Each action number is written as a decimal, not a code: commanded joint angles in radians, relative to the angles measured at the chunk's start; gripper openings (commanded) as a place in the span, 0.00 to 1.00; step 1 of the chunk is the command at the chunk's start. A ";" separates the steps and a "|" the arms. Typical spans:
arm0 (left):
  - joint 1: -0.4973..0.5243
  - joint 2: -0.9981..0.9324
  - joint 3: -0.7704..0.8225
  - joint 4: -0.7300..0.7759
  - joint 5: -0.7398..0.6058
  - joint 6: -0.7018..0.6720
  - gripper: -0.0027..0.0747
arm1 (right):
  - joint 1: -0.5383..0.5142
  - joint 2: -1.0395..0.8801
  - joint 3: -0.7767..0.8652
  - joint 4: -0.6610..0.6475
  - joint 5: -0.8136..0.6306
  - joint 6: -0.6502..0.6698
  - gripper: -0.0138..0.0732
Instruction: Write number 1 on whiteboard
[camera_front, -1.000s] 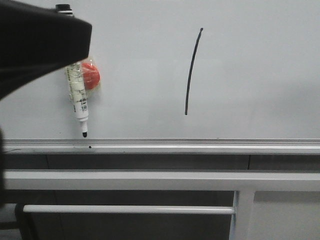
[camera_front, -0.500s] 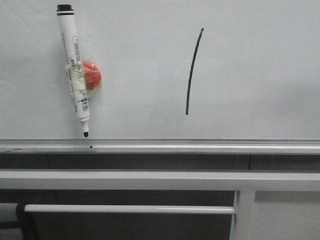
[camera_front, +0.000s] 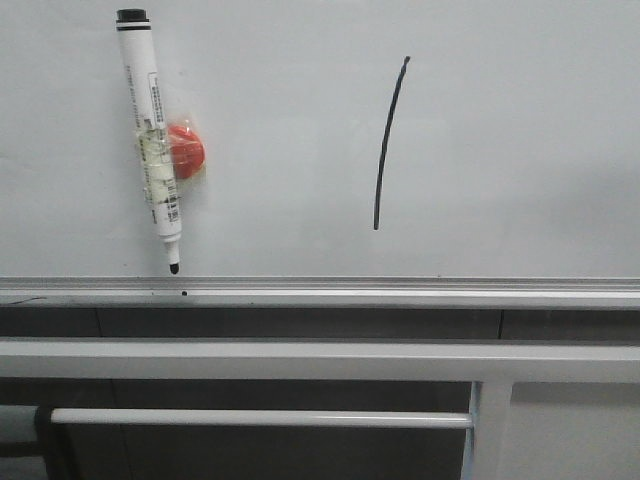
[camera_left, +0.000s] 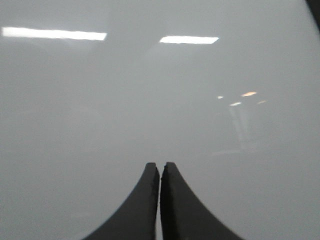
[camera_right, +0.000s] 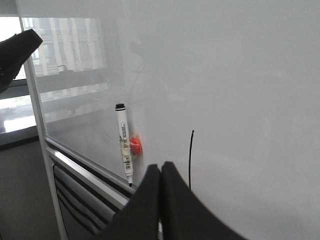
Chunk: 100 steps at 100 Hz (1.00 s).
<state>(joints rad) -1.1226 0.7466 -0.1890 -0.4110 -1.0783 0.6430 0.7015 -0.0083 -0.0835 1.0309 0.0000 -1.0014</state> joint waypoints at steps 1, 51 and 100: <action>0.142 -0.083 -0.022 0.113 0.044 -0.112 0.01 | -0.008 0.002 -0.026 -0.001 -0.033 -0.011 0.09; 0.816 -0.721 -0.020 0.326 0.935 -0.466 0.01 | -0.008 0.002 -0.026 -0.001 -0.033 -0.011 0.09; 1.080 -0.774 0.126 0.316 1.174 -0.469 0.01 | -0.008 0.002 -0.026 -0.001 -0.035 -0.011 0.09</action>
<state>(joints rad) -0.0666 -0.0039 -0.0717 -0.0863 0.1609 0.1850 0.7015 -0.0083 -0.0835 1.0311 0.0000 -1.0014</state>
